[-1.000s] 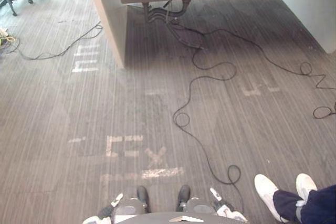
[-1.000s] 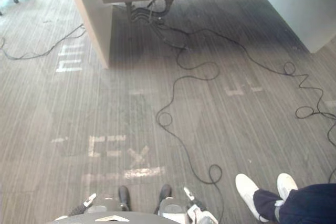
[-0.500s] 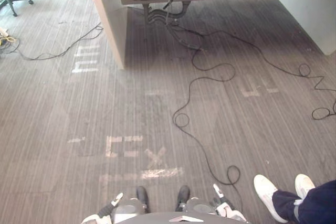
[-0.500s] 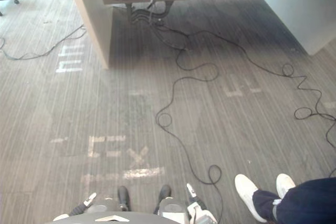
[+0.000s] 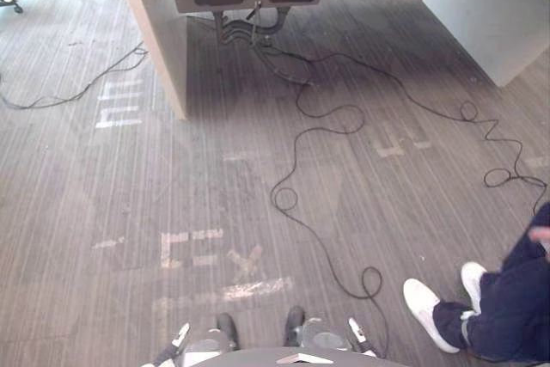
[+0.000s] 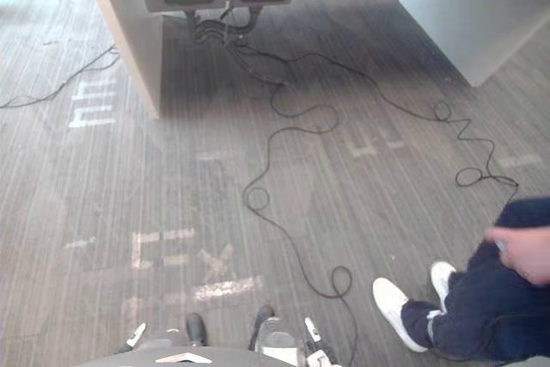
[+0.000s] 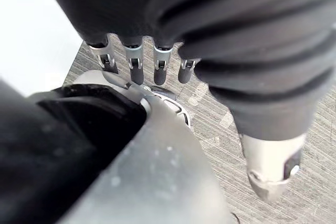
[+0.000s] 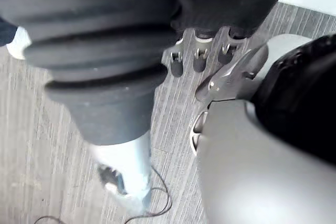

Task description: Walk over to the sink, pick up the cup, carry it to the dishwasher, place the cup inside the dishwasher, then close the dishwasher door

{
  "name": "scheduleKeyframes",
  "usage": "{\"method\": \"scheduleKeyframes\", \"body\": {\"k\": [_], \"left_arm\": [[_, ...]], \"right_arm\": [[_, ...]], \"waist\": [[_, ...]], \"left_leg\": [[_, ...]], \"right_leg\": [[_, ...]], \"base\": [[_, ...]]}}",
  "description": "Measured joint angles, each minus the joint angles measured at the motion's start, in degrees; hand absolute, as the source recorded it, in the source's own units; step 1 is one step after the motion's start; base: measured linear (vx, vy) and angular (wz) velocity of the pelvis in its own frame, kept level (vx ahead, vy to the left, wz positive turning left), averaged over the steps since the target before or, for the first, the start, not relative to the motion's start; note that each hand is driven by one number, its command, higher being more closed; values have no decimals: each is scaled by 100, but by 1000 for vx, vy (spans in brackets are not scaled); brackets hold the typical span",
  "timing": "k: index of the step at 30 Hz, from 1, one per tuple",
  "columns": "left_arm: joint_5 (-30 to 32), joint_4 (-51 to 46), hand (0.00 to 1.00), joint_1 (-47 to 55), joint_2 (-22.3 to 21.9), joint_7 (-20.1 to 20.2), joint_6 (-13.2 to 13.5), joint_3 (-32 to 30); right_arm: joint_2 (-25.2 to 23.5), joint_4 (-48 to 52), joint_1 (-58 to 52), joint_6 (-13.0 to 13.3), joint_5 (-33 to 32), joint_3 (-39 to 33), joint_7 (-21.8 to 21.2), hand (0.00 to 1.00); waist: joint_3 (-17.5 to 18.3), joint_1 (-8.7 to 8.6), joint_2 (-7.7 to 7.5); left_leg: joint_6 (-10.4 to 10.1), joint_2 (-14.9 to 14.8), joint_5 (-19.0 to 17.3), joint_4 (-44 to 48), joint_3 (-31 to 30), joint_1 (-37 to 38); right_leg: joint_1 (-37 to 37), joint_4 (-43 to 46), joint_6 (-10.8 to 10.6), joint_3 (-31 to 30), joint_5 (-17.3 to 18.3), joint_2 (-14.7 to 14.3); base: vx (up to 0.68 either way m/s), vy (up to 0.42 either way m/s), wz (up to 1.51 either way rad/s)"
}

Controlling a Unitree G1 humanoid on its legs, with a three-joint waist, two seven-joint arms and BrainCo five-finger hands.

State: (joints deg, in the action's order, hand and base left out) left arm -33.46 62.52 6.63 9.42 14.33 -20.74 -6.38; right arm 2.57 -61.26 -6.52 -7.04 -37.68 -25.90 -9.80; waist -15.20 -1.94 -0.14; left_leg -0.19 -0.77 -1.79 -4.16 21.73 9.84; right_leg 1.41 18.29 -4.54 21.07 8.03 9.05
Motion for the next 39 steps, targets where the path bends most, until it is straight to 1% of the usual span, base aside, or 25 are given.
{"method": "scheduleKeyframes", "body": {"k": [3, 4, 5, 7, 8, 10, 11, 15, 16, 17, 18, 19, 20, 21, 23, 25, 26, 27, 29, 31, 32, 35, 36, 38, 39], "left_arm": [[420, 1, 0, -92, 9, 110, 20, 20], [863, 0, 0, -121, 21, 123, 197, 27], [1013, -7, 0, -144, 18, 41, 351, 29], [993, -85, 0, -174, -4, -262, 652, 28], [996, -157, 0, -217, -12, -524, 798, 32], [992, -451, 0, -388, -73, -841, 1109, 66], [944, -608, 0, -462, -113, -904, 1183, 130], [296, -1770, 0, -790, -410, -1096, 1850, 561], [220, -1946, 0, -788, -446, -1111, 1959, 632], [178, -2219, 0, -836, -517, -1110, 2212, 755], [159, -2432, 0, -872, -610, -1091, 2435, 933], [160, -2573, 0, -874, -620, -1048, 2560, 1006], [166, -2875, 0, -883, -590, -988, 2795, 1101], [198, -3006, 0, -898, -601, -935, 2988, 1108], [232, -3078, 0, -889, -623, -841, 3103, 1224], [205, -3355, 0, -760, -681, -732, 3162, 1330], [143, -3587, 0, -654, -743, -622, 3218, 1325], [102, -3821, 0, -571, -781, -580, 3233, 1319], [101, -4291, 0, -516, -765, -536, 3251, 1304], [88, -4950, 0, -487, -773, -542, 3253, 1316], [87, -5508, 0, -491, -771, -549, 3256, 1346], [109, -6680, 0, -595, -775, -717, 3293, 1460], [247, -7058, 0, -631, -772, -883, 3346, 1552], [453, -7363, 0, -716, -768, -1196, 3368, 1544], [456, -7306, 0, -869, -730, -1354, 3458, 1504]], "right_arm": [[4, 145, -4, 54, 94, -2, 2, 0], [-5, 206, 17, 61, 101, 3, 4, 0], [2, 215, 31, 63, 103, 4, 7, 0], [28, 242, 54, 85, 171, 39, 33, 0], [26, 240, 98, 125, 218, 55, 42, 0], [27, 278, 128, 197, 219, 238, 48, 0], [29, 350, 129, 196, 218, 293, 53, 0], [7, 428, 98, 157, 194, 363, 187, 0], [-3, 432, 48, 154, 186, 351, 217, 0], [-28, 423, -69, 137, 117, 229, 283, 0], [-3, 445, -65, 105, 32, 84, 295, 0], [13, 448, -65, 89, -44, 50, 300, 0], [3, 460, -45, 67, -156, -56, 311, 0], [-29, 450, -25, 47, -275, -204, 362, 0], [-69, 409, -129, -27, -304, -484, 462, 0], [-100, 387, -310, -47, -217, -697, 466, 0], [-96, 350, -431, -5, -29, -767, 395, 0], [-93, 352, -568, 97, 162, -758, 287, 0], [-47, 410, -622, 222, 257, -716, 223, 0], [50, 551, -609, 293, 254, -498, 209, 0], [138, 753, -567, 305, 186, -356, 132, 0], [391, 1159, -311, 317, 78, -81, -23, 0], [514, 1305, -209, 321, 78, 50, -23, 0], [626, 1292, -154, 318, 27, 38, -16, 0], [682, 1102, -149, 289, -50, -28, 1, 0]], "waist": [[-21, -97, -7], [-75, -166, -36], [-101, -166, -36], [-180, -187, -25], [-208, -177, -27], [-271, -222, -23], [-310, -229, -9], [-428, -286, -104], [-433, -290, -129], [-443, -341, -187], [-496, -444, 65], [-484, -451, 143], [-445, -425, 303], [-449, -415, 337], [-433, -466, 346], [-365, -507, 453], [-319, -502, 541], [-259, -485, 654], [-243, -439, 698], [-269, -314, 649], [-277, -165, 607], [-295, 41, 470], [-331, 160, 390], [-345, 203, 321], [-329, 251, 287]], "left_leg": [[90, 134, -144, 49, -79, 14], [116, 171, -220, 126, -121, 91], [127, 182, -260, 128, -121, 189], [170, 152, -355, 183, -155, 459], [179, 81, -482, 346, -174, 491], [97, -116, -702, 629, -279, 496], [65, -171, -745, 665, -307, 518], [-299, -242, -1265, 1039, -497, 649], [-375, -244, -1404, 1134, -537, 694], [-509, -260, -1656, 1296, -730, 836], [-392, -384, -1808, 1290, -940, 883], [-297, -442, -1861, 1304, -989, 856], [-274, -503, -1867, 1408, -1106, 816], [-376, -590, -1732, 1639, -1143, 774], [-506, -712, -1447, 2247, -1294, 648], [-848, -915, -938, 3254, -1431, 210], [-1159, -1112, -249, 4149, -1501, -266], [-1065, -1339, 451, 5093, -1574, -806], [-907, -1422, 47, 6444, -1510, -1444], [-681, -1369, -468, 6856, -1298, -1911], [-480, -1358, -777, 6609, -952, -2206], [-262, -1212, -1006, 4949, -110, -2708], [-424, -1082, -854, 4112, 127, -2815], [-691, -945, -468, 2921, 432, -2765], [-684, -840, -151, 2492, 422, -2688]], "right_leg": [[685, 1521, 63, -9, 4, 443], [1010, 2332, 377, 13, -245, 697], [1151, 2716, 468, 12, -459, 812], [1351, 3303, 420, -71, -716, 920], [1407, 3299, 289, -131, -288, 844], [1479, 2539, 188, -107, 105, 554], [1510, 2217, 188, -110, 100, 470], [1713, -207, 166, -193, -755, 317], [1650, -426, 135, -223, -807, 326], [1525, -556, 115, -337, -1236, 348], [1628, -121, 154, -286, -1277, 262], [1768, 121, 289, -296, -1159, 220], [2013, 614, 600, -309, -916, 175], [2138, 1087, 641, -306, -538, 180], [2039, 1462, 676, -205, -103, 220], [1791, 1463, 686, -58, 207, 148], [1553, 1274, 712, 9, 321, 58], [1213, 936, 785, 90, 387, -119], [617, 513, 896, 120, 451, -356], [37, 227, 996, 135, 532, -515], [-217, 155, 967, 122, 558, -538], [-599, 97, 924, 33, 739, -348], [-789, 116, 887, -45, 778, -191], [-1166, 126, 804, -45, 829, -36], [-1432, 213, 595, -167, 1030, 37]], "base": [[-8, 67, 6], [80, 65, 10], [108, 76, 5], [176, 30, -2], [206, -9, 4], [246, -85, 23], [308, -140, 37], [319, -179, 26], [424, -281, 31], [452, -287, 48], [461, -281, 47], [435, -256, 18], [491, -324, -11], [407, -275, -12], [427, -294, 15], [435, -278, 26], [445, -195, 17], [461, -162, 12], [453, -109, -4], [499, -100, -19], [454, -74, -24], [413, -24, -18], [440, 33, -23], [433, 60, -17], [512, 154, -28]]}}
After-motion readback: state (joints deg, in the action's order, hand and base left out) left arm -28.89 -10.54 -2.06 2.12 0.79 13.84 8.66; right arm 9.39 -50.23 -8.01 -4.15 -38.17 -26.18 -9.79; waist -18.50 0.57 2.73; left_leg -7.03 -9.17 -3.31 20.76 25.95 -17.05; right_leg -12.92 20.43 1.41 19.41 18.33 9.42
